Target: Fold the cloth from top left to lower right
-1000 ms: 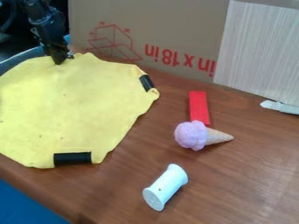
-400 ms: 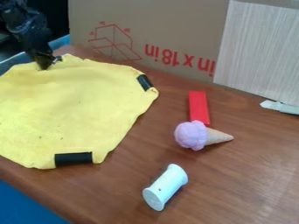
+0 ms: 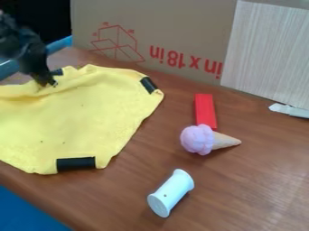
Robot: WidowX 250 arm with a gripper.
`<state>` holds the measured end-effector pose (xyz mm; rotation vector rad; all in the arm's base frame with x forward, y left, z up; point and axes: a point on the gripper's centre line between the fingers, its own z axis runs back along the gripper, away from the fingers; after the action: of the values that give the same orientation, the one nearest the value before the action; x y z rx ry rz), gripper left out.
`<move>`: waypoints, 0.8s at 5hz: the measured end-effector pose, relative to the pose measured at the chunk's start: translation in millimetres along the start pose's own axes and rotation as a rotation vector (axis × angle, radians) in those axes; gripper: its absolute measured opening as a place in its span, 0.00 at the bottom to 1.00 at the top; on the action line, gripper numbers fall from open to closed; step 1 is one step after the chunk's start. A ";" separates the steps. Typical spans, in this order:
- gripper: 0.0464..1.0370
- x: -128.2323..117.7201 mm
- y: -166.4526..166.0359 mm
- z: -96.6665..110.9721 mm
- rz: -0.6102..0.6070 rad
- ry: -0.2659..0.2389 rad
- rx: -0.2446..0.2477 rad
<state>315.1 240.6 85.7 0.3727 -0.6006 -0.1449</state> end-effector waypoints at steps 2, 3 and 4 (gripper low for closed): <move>0.02 -15.7 -29.4 22.4 -0.099 -0.059 0.007; 0.02 -23.1 -38.5 35.0 -0.135 -0.089 0.007; 0.02 -17.9 -38.3 50.6 -0.106 -0.061 -0.057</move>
<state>270.3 194.3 100.2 0.3458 -0.6357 -0.2748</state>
